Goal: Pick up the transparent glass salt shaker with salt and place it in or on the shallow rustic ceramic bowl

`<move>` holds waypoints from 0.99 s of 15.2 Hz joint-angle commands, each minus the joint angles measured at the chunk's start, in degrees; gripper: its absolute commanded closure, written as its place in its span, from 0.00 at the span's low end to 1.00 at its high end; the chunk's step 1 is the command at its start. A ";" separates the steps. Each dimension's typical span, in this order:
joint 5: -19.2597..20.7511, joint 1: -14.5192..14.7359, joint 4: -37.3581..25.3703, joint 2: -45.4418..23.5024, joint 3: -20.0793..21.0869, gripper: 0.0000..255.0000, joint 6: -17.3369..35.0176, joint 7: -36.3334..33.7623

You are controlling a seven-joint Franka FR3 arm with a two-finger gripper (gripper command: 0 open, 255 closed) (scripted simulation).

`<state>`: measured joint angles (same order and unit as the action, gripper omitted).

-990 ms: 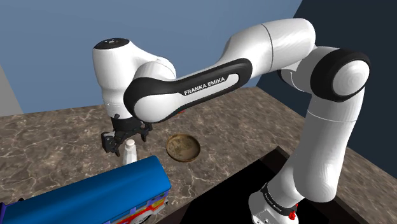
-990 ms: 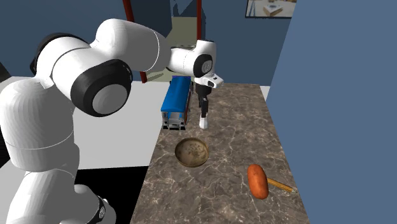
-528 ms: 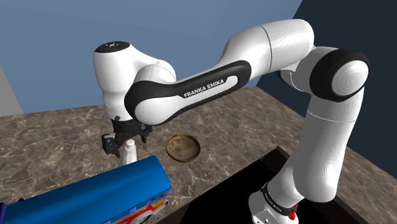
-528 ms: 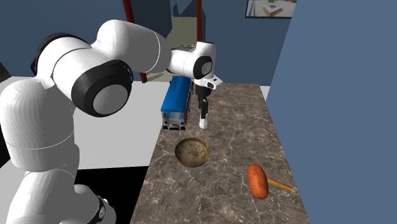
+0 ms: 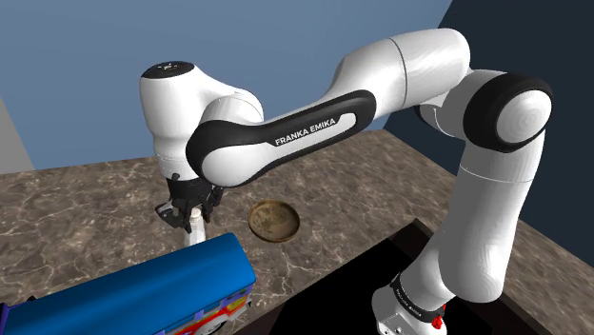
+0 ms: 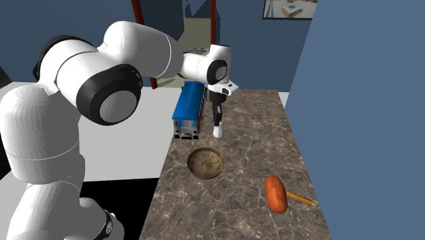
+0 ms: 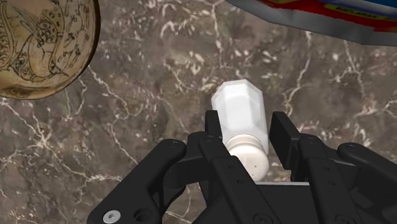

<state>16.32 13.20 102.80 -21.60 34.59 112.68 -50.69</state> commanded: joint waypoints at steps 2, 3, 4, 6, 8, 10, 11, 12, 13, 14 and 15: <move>0.00 0.01 0.04 -0.06 -0.01 1.00 0.01 -0.01; -0.01 -0.01 0.08 -0.02 0.00 1.00 0.03 0.00; -0.27 -0.08 -0.25 0.33 0.12 1.00 -0.59 0.18; -0.75 -0.20 -0.99 0.99 0.33 1.00 -1.85 0.54; -1.20 -0.31 -1.77 1.61 0.53 1.00 -3.12 0.88; -1.63 -0.40 -2.62 2.18 0.70 1.00 -4.42 1.20; -1.83 -0.43 -3.06 2.45 0.78 1.00 -5.07 1.36; -2.02 -0.46 -3.52 2.71 0.86 1.00 -5.73 1.51; -2.21 -0.49 -3.99 2.96 0.94 1.00 -6.40 1.66; -2.38 -0.52 -4.47 3.20 1.01 1.00 -7.07 1.80; -2.55 -0.53 -4.98 3.42 1.07 1.00 -7.74 1.94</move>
<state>14.06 12.73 98.27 -18.59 35.55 105.73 -48.93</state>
